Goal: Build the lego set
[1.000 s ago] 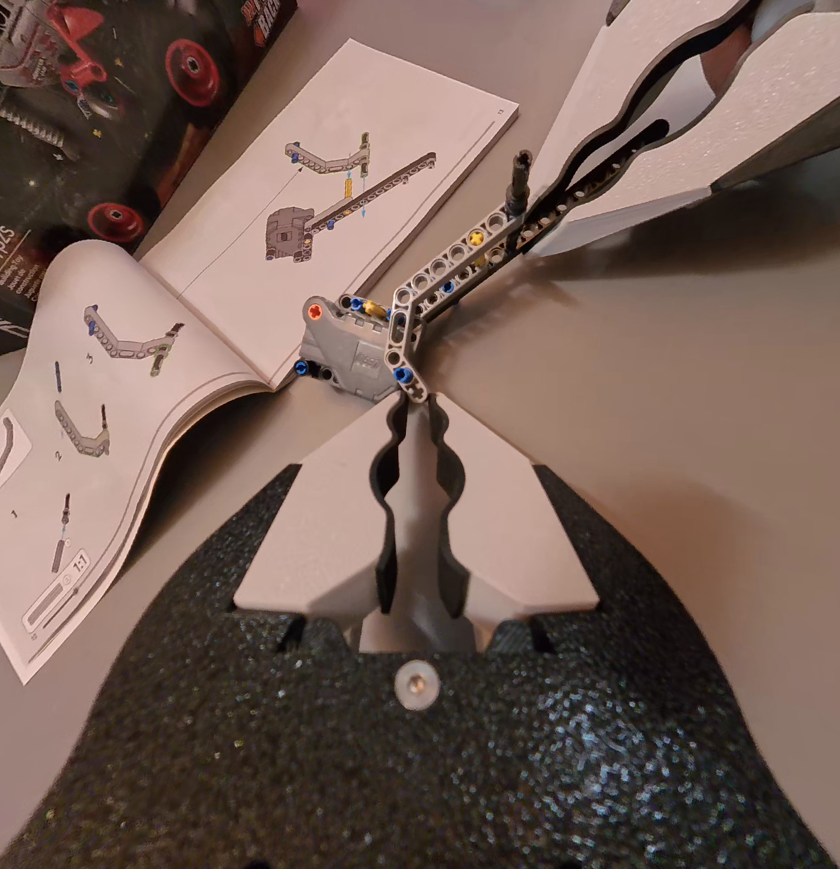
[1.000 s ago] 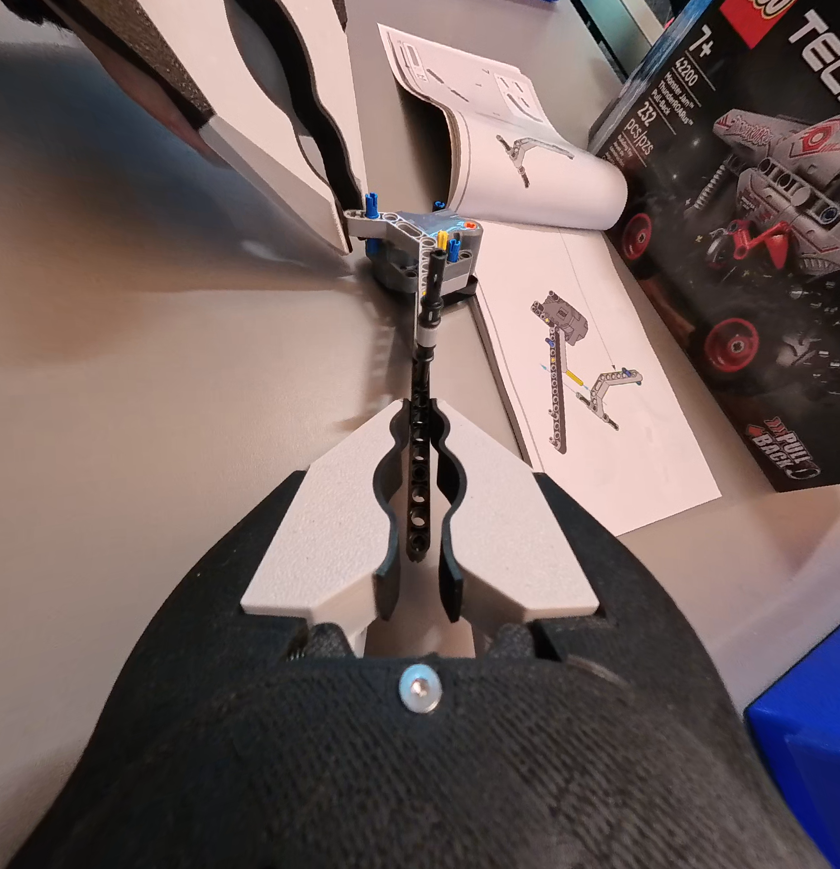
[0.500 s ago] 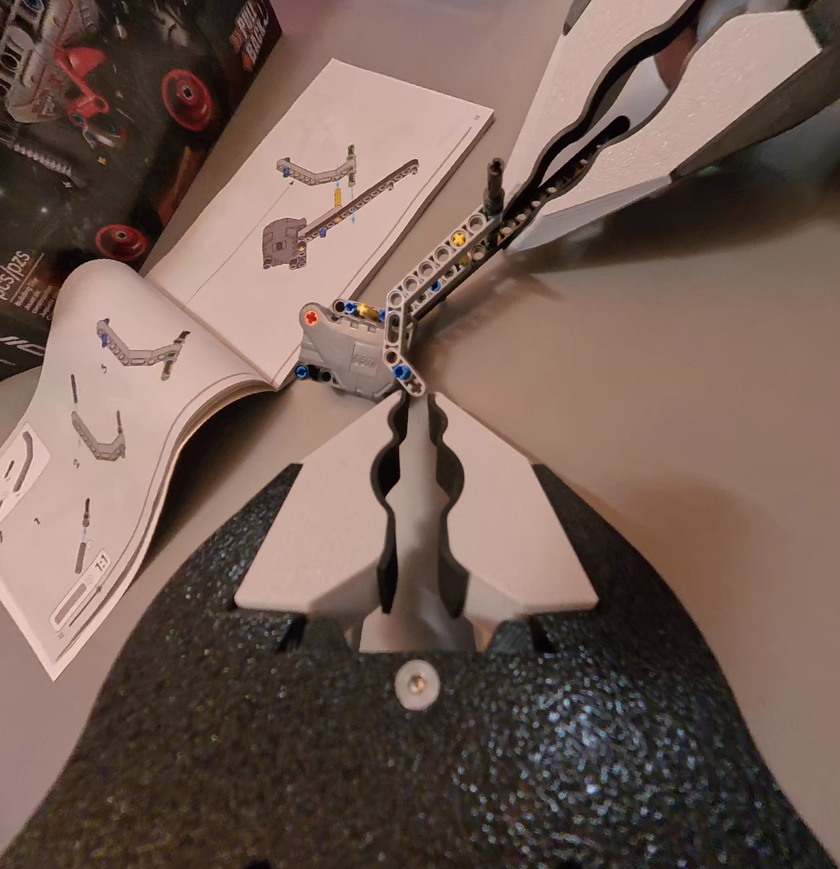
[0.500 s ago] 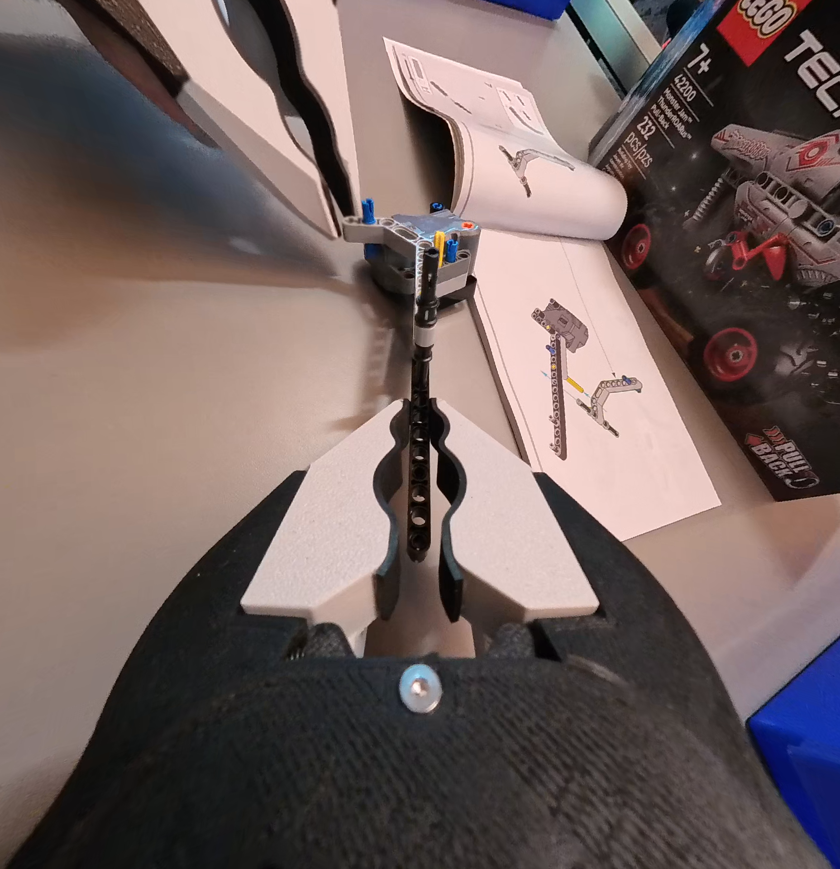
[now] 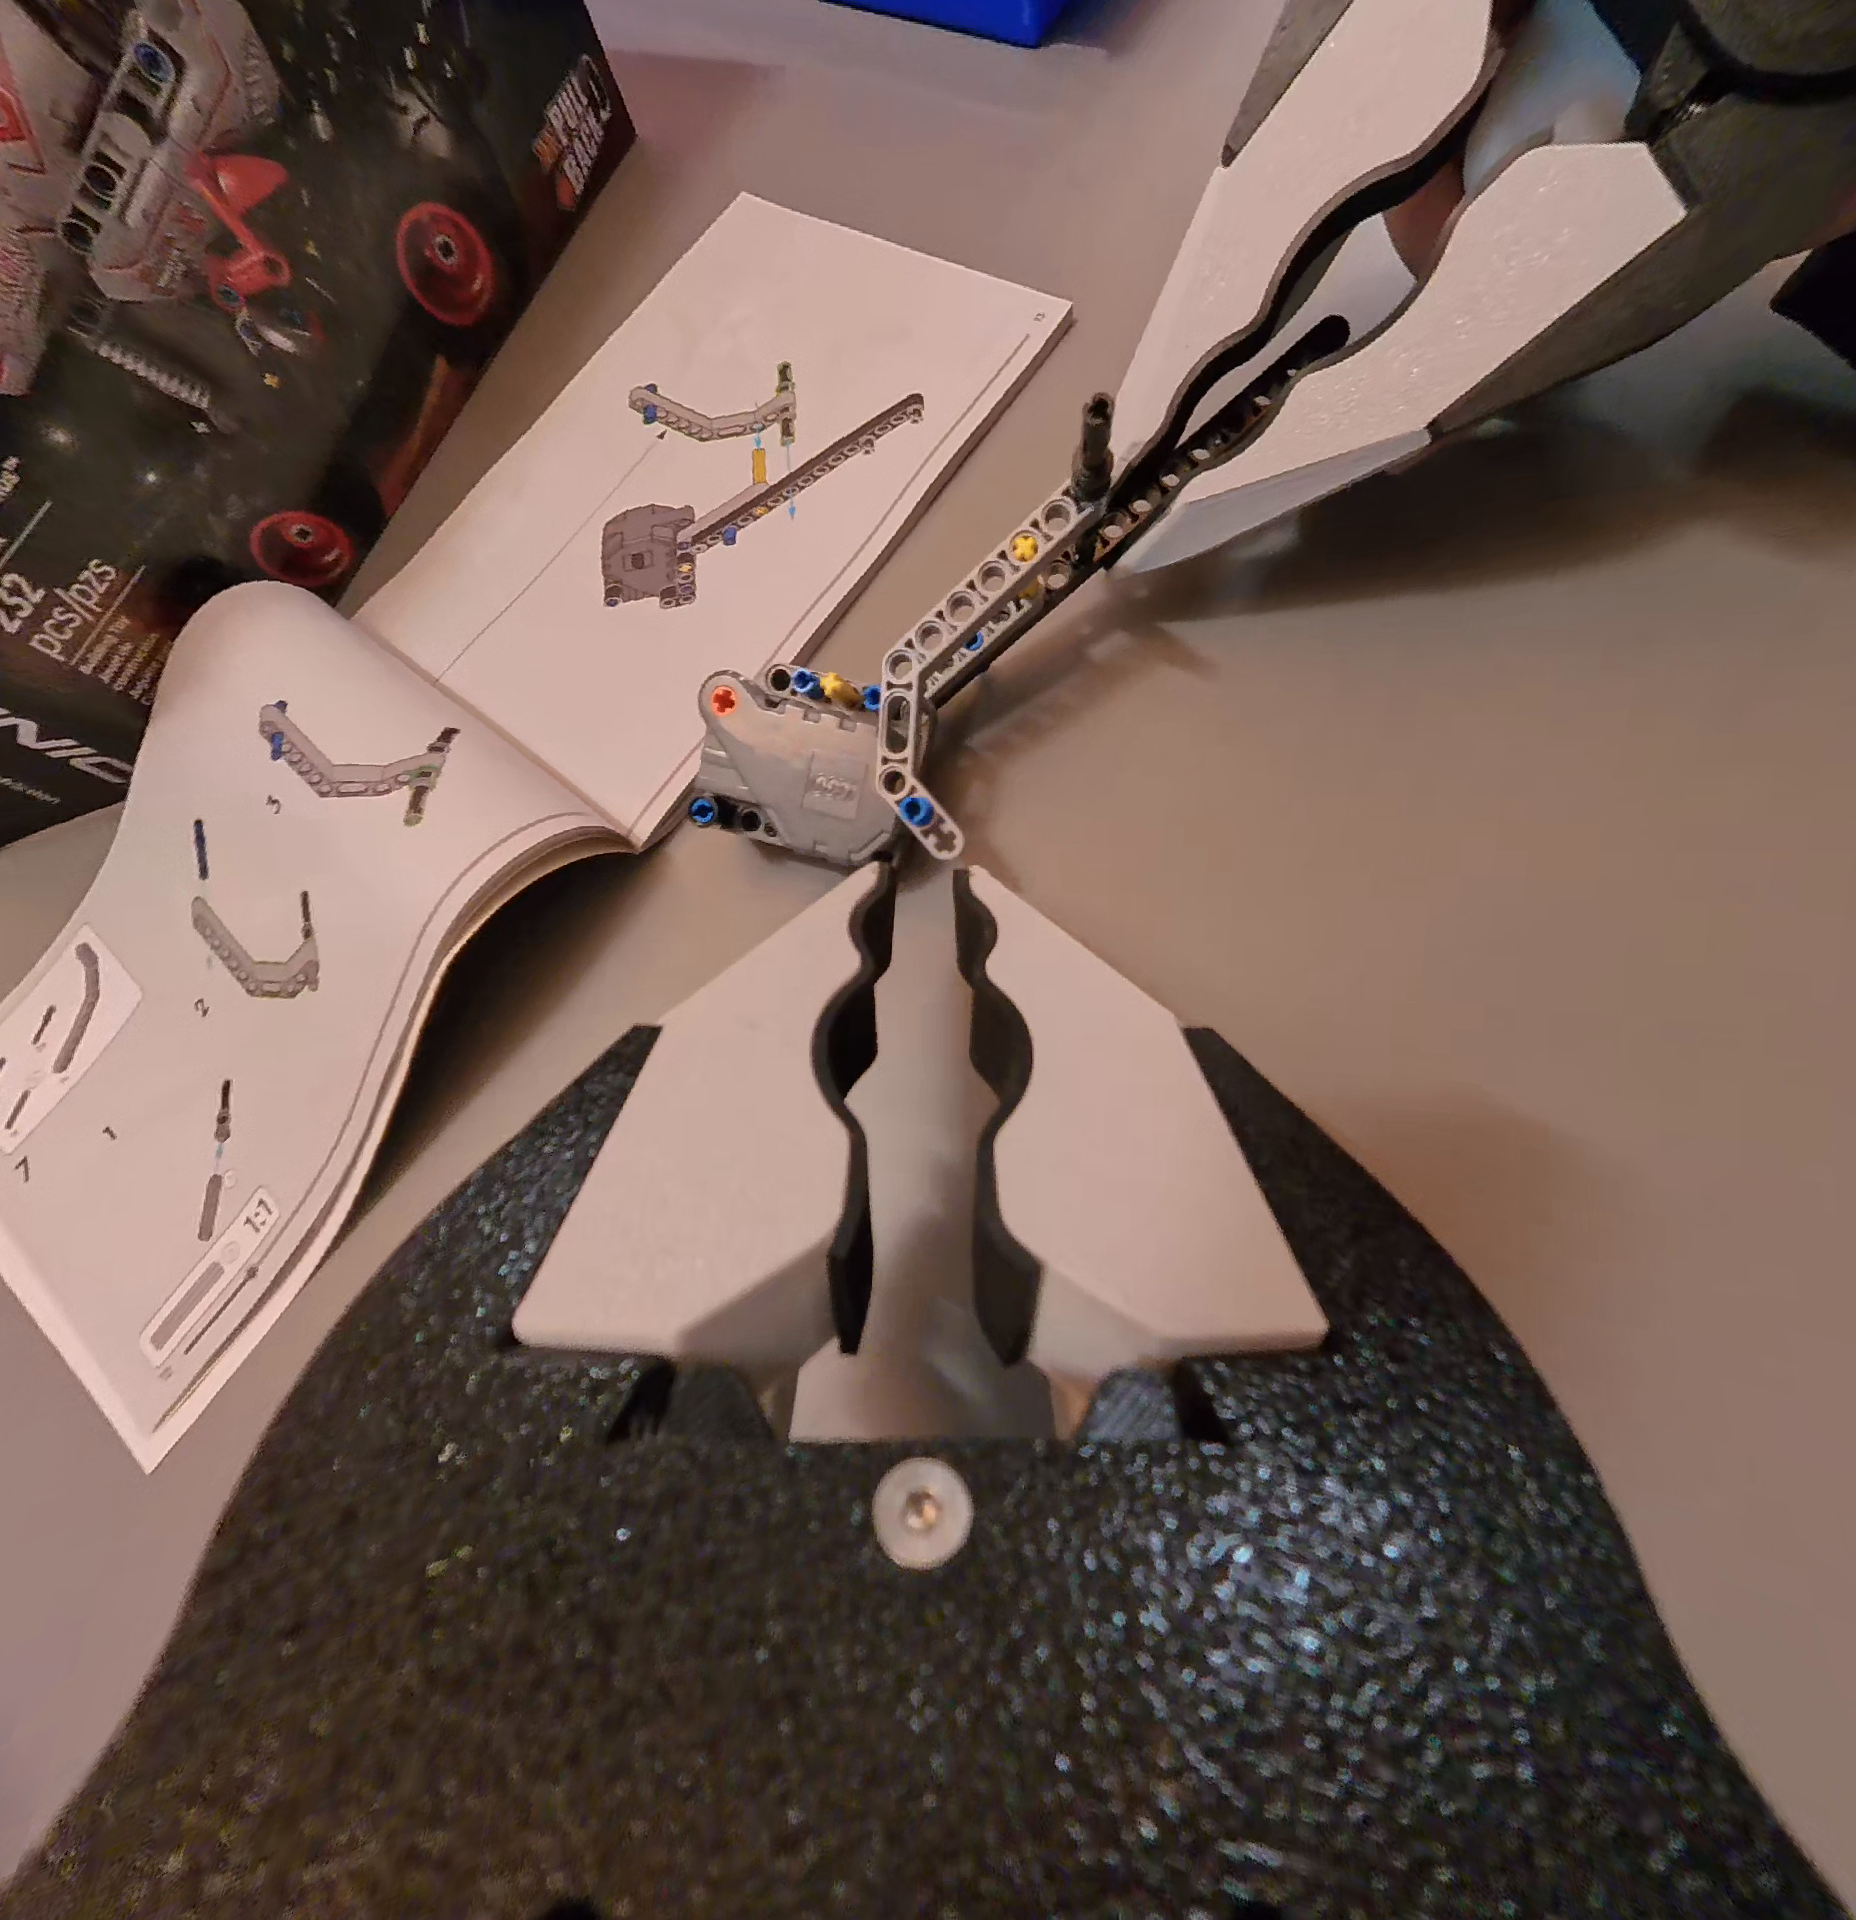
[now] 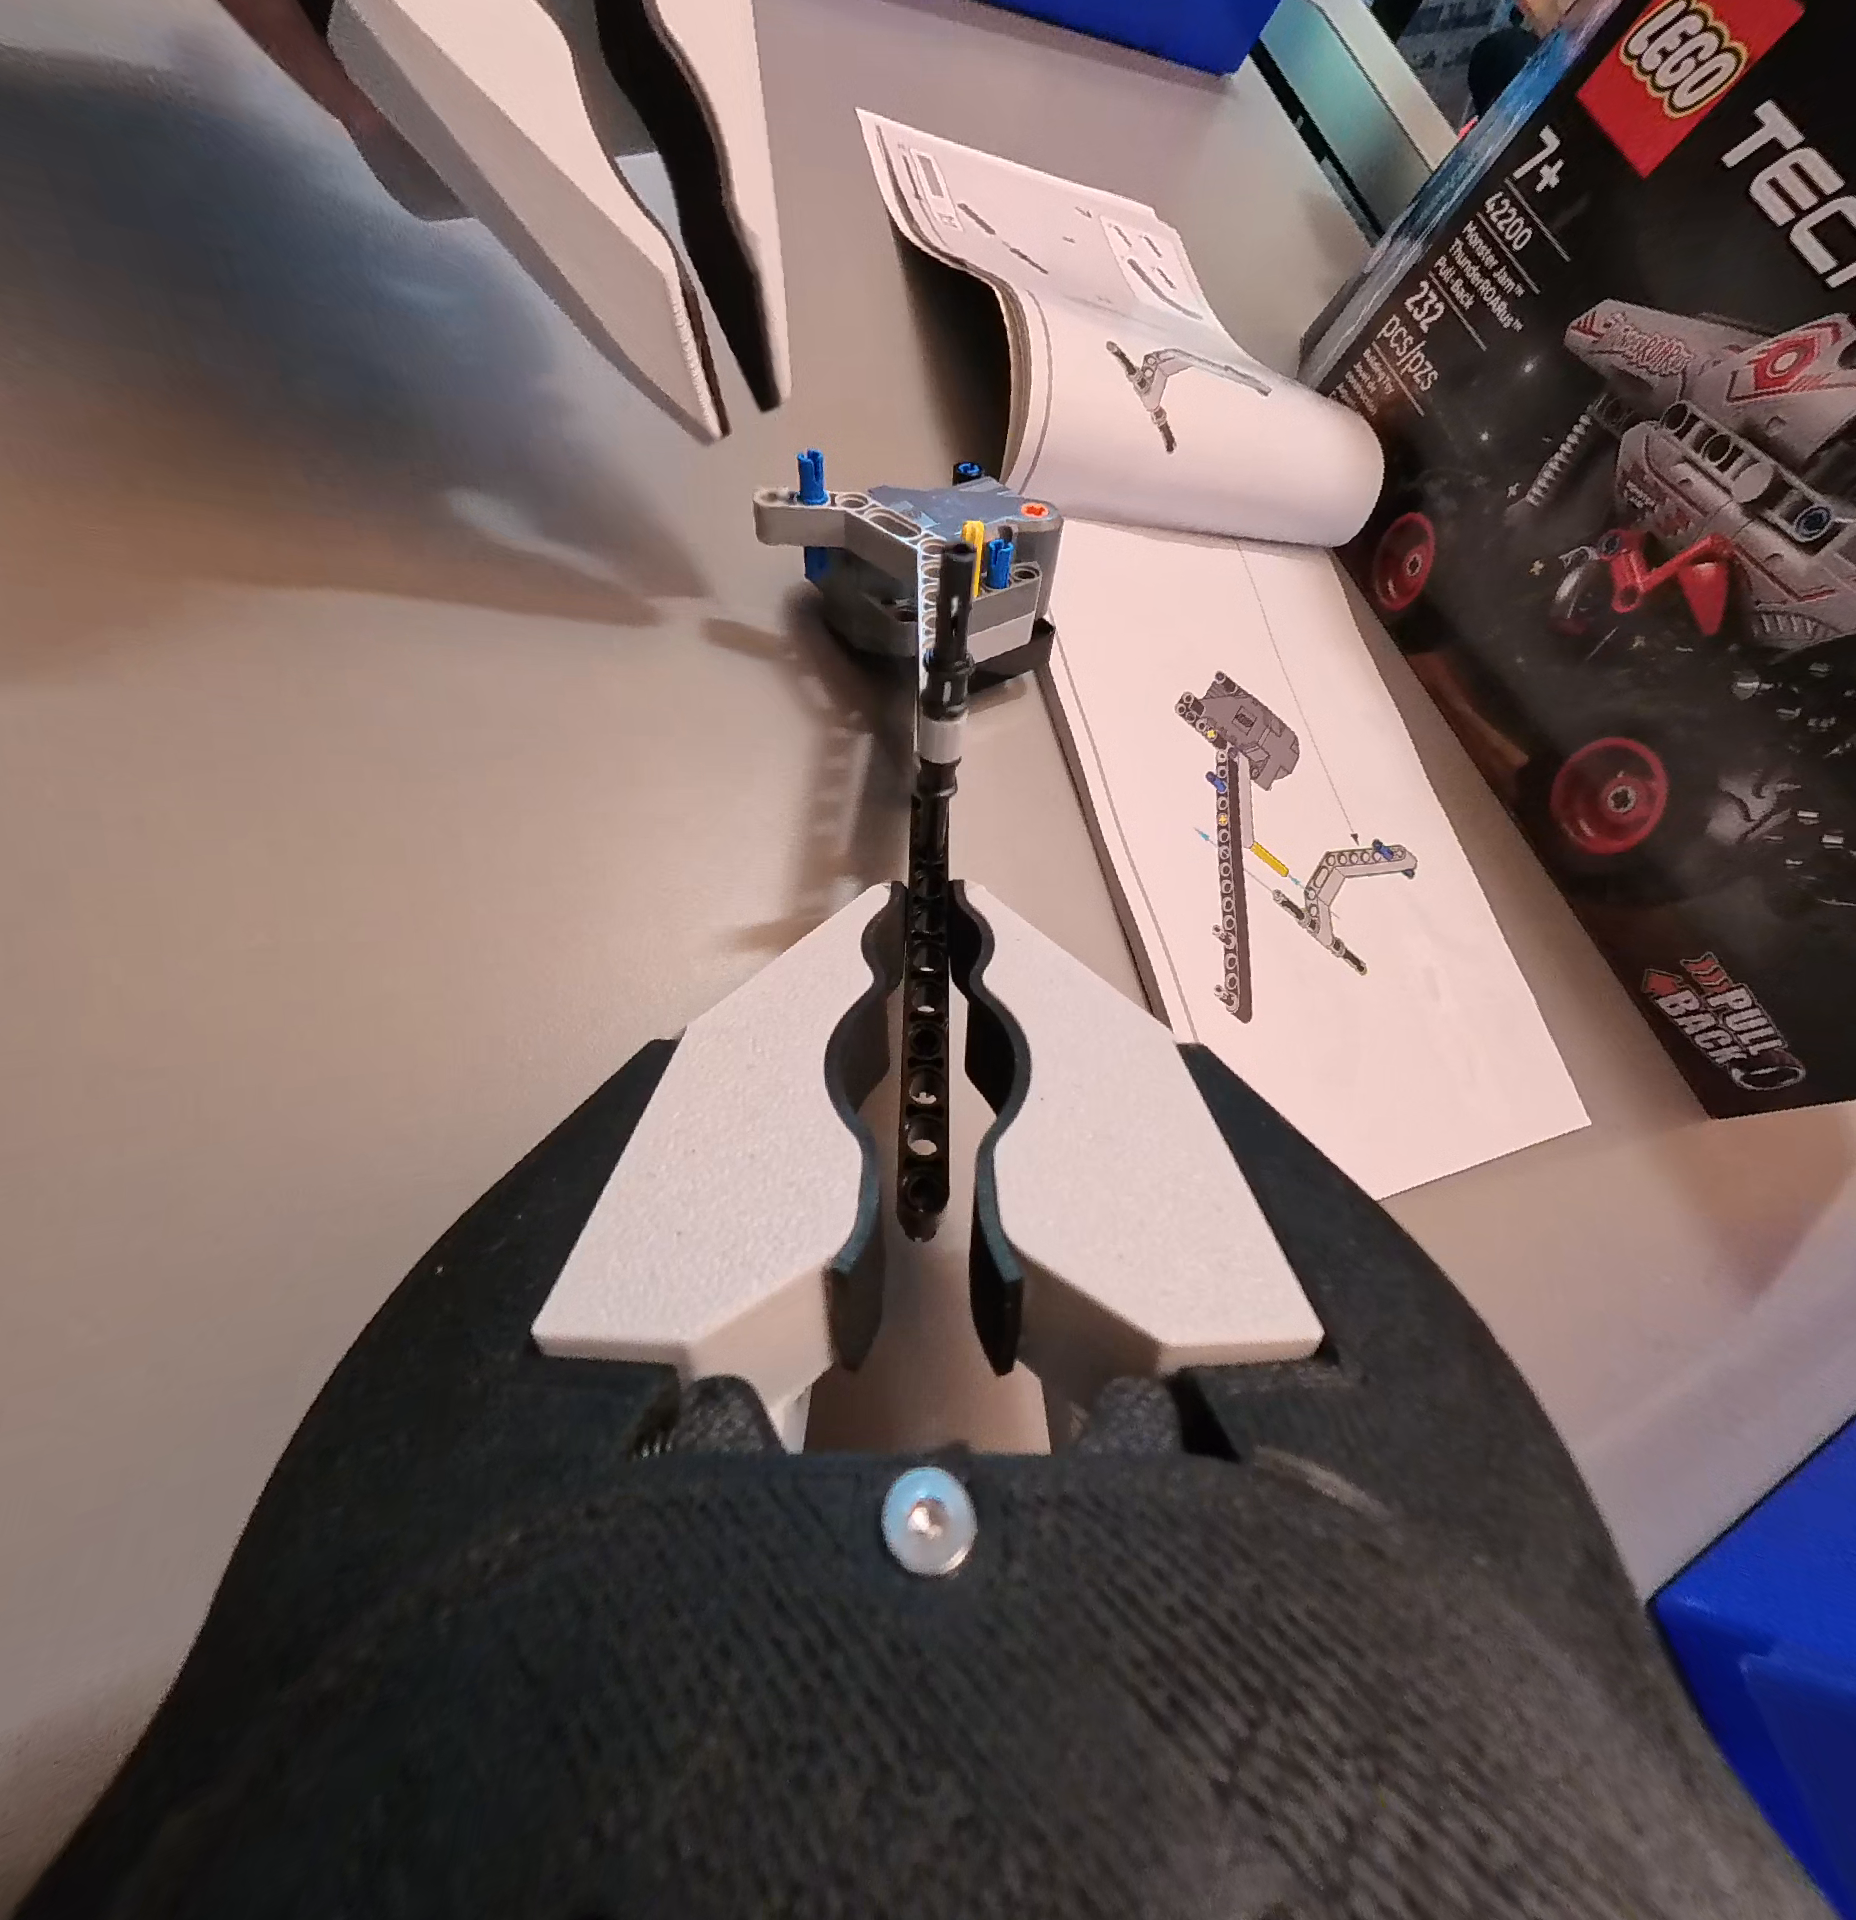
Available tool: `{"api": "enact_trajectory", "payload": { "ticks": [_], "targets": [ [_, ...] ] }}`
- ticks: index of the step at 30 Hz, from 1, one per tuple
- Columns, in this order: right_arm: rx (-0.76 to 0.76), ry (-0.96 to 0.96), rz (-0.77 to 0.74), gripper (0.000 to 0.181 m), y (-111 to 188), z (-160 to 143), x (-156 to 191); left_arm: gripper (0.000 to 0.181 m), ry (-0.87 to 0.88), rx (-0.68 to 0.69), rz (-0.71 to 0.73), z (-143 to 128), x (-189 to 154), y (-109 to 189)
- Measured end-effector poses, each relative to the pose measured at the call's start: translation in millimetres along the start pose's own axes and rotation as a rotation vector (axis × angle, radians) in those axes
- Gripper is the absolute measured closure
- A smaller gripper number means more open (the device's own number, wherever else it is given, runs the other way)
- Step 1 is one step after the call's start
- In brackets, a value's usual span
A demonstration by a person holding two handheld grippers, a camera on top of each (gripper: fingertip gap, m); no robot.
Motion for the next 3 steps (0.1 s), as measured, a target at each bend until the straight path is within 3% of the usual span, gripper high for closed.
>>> {"api": "enact_trajectory", "payload": {
  "ticks": [1,3],
  "targets": [
    [-0.001,-0.001,0.001,0.176,0.0,0.3,0.1,0.173,-0.002,0.001,0.006,-0.5,1.7,0.8],
    [-0.007,-0.001,0.005,0.176,0.2,0.8,0.7,0.173,0.0,0.002,0.017,-1.9,5.0,2.0]
  ]
}}
Point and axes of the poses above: each gripper's, where its closed fingertips meet, y back along the fingers, z out of its top, x = y × z across the jaws, the point moved 1 cm from there along y, back along the fingers, and after that the axes turned 13 degrees about -x, right-handed, at the moved point
